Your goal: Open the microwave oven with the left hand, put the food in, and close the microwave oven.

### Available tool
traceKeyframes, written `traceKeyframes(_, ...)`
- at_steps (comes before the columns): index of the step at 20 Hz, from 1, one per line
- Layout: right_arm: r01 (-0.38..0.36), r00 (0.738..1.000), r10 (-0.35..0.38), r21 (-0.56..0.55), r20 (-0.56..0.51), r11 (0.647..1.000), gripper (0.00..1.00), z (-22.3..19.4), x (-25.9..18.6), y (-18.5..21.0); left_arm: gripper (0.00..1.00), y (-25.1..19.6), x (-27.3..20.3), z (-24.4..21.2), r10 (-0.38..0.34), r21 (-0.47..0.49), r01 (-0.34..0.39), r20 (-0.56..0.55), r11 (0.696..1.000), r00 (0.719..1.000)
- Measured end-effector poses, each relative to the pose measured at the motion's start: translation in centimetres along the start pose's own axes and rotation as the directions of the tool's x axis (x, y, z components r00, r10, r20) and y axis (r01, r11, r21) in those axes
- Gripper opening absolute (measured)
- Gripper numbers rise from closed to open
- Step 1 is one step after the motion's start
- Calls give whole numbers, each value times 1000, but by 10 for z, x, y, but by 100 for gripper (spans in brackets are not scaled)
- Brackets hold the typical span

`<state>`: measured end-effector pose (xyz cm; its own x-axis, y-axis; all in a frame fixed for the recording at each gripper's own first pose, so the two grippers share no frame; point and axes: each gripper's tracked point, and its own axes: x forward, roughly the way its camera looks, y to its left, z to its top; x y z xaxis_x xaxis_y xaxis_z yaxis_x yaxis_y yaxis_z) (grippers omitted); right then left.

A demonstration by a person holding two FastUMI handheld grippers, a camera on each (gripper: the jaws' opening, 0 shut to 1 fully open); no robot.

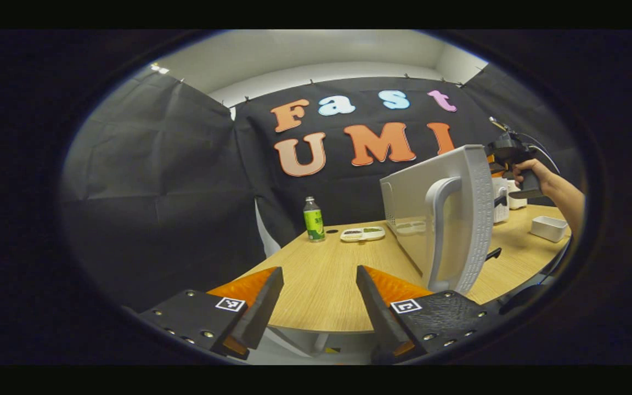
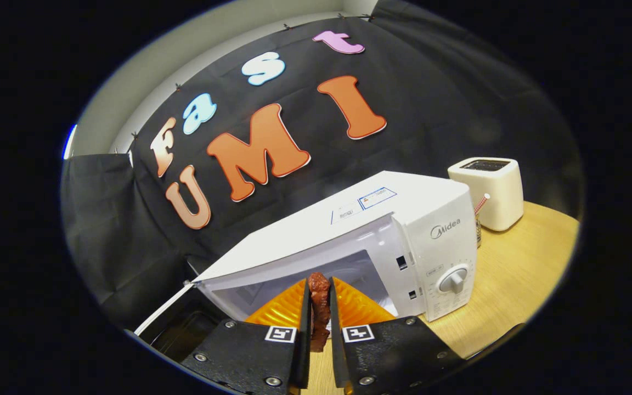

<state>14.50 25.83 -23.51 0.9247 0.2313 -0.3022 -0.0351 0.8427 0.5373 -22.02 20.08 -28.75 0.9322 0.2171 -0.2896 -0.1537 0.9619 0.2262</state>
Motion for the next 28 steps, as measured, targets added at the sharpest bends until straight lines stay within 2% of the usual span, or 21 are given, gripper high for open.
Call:
traceKeyframes(3, 26, 999, -28, 104, 21, 994, 17, -10, 26, -5, 80, 4, 4, -3, 11, -2, -11, -13, 1000, 1000)
traceKeyframes(5, 40, 999, -41, 131, 4, 991, 17, -25, 40, -7, 80, 5, 7, -8, 18, -4, -18, -25, 1000, 1000)
traceKeyframes(13, 62, 998, -65, 171, 11, 983, 17, -68, 91, -3, 80, 13, 13, -13, 45, -21, -46, -51, 999, 998)
traceKeyframes(16, 50, 997, -61, 192, 48, 980, 17, -67, 107, -1, 80, 15, 14, -14, 50, -25, -51, -56, 998, 997)
traceKeyframes(21, 101, 992, -114, 194, 58, 976, 17, -71, 120, -15, 80, 9, 21, 1, 64, -38, -65, -36, 997, 997)
traceKeyframes(25, 141, 989, -144, 108, 20, 984, 21, -78, 116, -26, 82, -8, 25, 19, 41, -88, -40, 3, 995, 999)
traceKeyframes(27, 173, 985, -173, 25, -6, 985, 30, -84, 108, -36, 80, -13, 25, 18, 44, -86, -45, -4, 995, 999)
traceKeyframes(28, 182, 983, -182, -14, -10, 983, 39, -83, 103, -40, 80, -18, 23, 18, 36, -85, -37, -7, 996, 999)
